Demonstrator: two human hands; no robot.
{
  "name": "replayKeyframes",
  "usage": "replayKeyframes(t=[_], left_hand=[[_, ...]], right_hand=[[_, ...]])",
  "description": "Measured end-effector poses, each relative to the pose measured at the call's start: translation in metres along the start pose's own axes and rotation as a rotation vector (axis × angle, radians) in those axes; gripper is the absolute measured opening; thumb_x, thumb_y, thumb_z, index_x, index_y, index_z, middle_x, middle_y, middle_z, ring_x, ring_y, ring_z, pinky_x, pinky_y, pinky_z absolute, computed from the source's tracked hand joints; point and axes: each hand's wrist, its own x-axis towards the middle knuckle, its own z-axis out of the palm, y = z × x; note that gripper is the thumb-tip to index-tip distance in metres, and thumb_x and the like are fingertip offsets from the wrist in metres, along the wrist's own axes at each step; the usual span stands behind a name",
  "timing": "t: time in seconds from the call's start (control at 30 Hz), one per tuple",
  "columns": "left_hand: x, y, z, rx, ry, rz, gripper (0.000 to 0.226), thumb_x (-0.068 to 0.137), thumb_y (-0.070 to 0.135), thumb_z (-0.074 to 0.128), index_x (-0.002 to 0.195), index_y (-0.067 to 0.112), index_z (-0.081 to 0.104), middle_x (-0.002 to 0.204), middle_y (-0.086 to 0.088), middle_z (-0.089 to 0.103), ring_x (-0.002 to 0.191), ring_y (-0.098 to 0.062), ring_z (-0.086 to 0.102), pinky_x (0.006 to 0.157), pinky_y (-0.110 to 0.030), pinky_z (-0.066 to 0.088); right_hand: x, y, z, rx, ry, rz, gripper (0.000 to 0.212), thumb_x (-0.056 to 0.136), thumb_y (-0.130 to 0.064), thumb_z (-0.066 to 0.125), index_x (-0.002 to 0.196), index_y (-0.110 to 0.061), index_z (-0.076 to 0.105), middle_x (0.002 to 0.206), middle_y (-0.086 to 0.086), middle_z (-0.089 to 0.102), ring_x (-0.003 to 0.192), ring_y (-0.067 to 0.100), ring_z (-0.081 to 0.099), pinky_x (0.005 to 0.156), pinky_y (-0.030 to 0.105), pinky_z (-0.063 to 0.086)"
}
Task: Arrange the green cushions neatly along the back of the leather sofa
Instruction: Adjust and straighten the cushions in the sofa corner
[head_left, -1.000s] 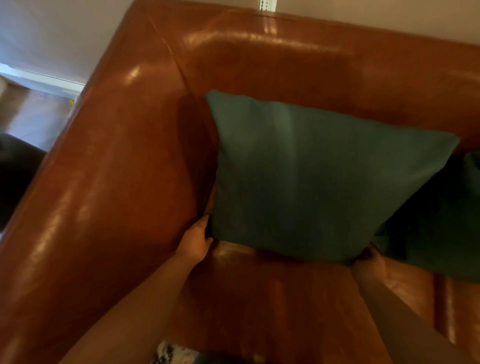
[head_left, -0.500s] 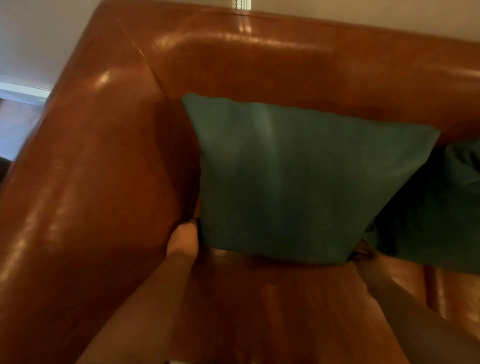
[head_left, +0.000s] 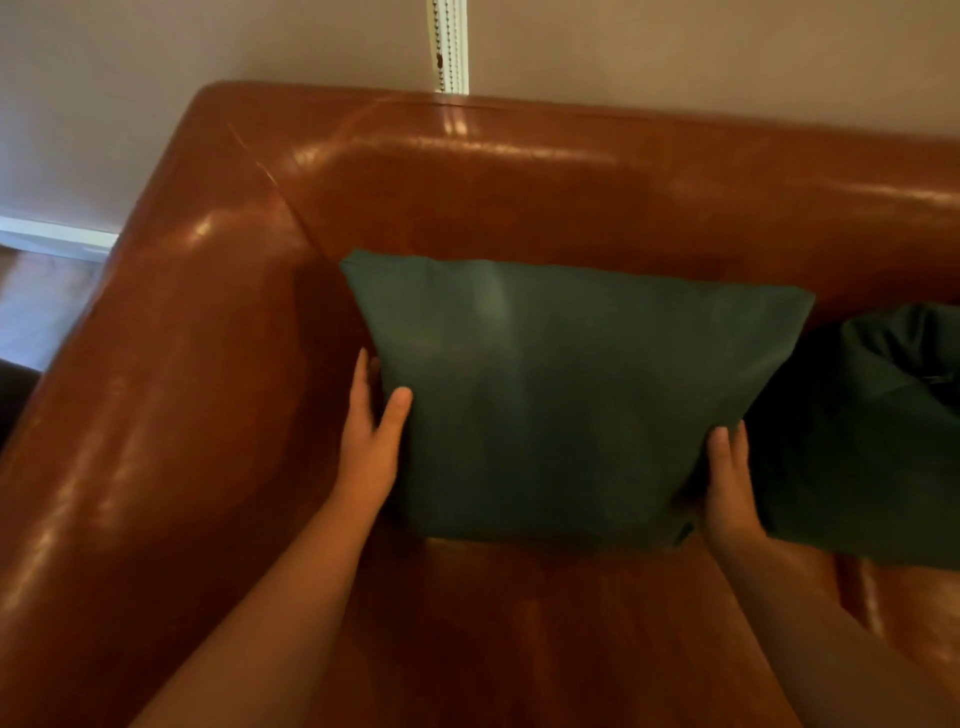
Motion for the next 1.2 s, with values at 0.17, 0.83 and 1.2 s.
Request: replayKeyframes(t=[0.17, 0.83, 1.2], left_hand=[[0.033, 0.008, 0.018, 0.057, 0.024, 0.0, 0.061, 0.089, 0.031, 0.062, 0.143, 0.019, 0.037, 0.136, 0.005, 0.05, 0.12, -0.007, 0.049, 0.097, -0.013, 0.039], [0.017, 0.027, 0.011, 0.597, 0.266, 0.469, 0.067, 0.093, 0.042, 0.039, 0.149, 0.01, 0.019, 0.155, -0.014, 0.018, 0.144, -0.027, 0.013, 0.118, -0.044, 0.009], [0.02, 0.049, 0.099, 1.33, -0.149, 0.859, 0.064, 0.096, 0.06, 0.028, 0.15, 0.027, 0.02, 0.158, -0.009, 0.017, 0.146, -0.029, 0.014, 0.115, -0.058, 0.007]], right_hand=[[0.018, -0.02, 0.006, -0.065, -0.037, -0.037, 0.093, 0.058, -0.087, 0.056, 0.138, -0.047, 0.028, 0.14, -0.024, 0.039, 0.136, 0.007, 0.034, 0.116, 0.04, 0.025], [-0.016, -0.039, 0.028, -0.263, 0.269, -0.431, 0.078, 0.089, -0.065, 0.04, 0.151, -0.024, 0.012, 0.158, -0.002, 0.013, 0.146, 0.014, 0.014, 0.119, 0.048, 0.014], [0.023, -0.068, 0.085, -1.139, 0.19, -0.739, 0.052, 0.1, -0.046, 0.023, 0.148, -0.026, 0.029, 0.157, 0.0, 0.023, 0.147, 0.028, 0.009, 0.114, 0.062, 0.005]])
